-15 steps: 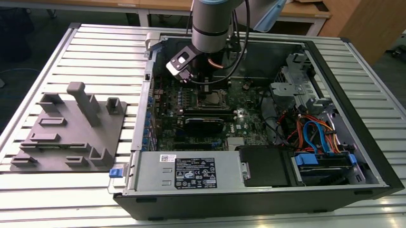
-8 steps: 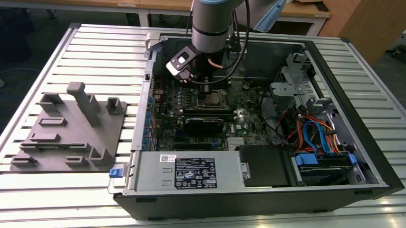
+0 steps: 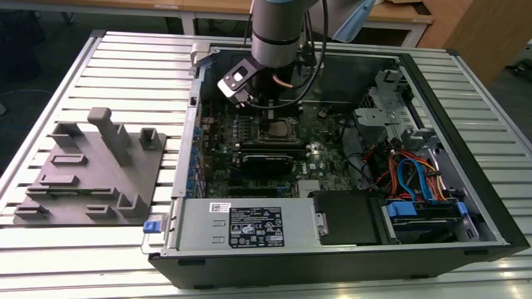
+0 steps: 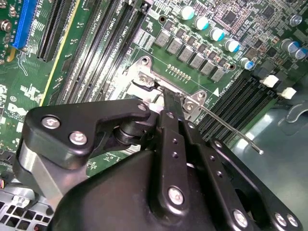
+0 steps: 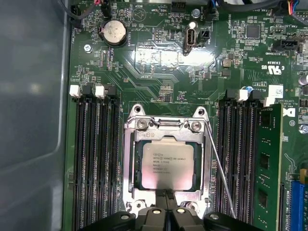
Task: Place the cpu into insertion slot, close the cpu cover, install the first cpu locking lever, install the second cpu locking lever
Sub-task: 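Close the cpu cover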
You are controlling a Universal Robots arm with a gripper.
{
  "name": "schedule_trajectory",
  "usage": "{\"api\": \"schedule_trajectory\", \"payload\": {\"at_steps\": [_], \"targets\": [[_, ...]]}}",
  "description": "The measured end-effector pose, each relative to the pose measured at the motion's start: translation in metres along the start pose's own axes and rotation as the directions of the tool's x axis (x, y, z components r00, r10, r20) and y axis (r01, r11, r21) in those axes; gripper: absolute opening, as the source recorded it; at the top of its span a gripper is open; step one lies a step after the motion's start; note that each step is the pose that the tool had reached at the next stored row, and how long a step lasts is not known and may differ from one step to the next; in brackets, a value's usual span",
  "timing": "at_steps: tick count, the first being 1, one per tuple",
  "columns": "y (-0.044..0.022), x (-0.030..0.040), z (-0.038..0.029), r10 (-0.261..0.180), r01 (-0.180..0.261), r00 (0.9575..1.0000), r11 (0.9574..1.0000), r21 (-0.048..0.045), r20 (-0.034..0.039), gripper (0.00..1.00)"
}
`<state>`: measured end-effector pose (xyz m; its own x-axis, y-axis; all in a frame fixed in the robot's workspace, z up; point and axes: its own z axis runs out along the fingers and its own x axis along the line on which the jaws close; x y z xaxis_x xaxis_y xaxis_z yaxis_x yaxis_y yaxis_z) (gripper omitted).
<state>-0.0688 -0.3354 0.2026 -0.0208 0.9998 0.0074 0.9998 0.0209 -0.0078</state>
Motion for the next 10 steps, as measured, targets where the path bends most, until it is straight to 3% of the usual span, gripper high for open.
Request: {"api": "schedule_trajectory", "payload": {"at_steps": [4,10], "targets": [[0.0033,-0.0001,-0.0001,0.0,0.0,1.0,1.0,0.0001,0.0002,0.1],[0.0141,-0.0003,-0.0002,0.0,0.0,1.0,1.0,0.0001,0.0002,0.1]]}}
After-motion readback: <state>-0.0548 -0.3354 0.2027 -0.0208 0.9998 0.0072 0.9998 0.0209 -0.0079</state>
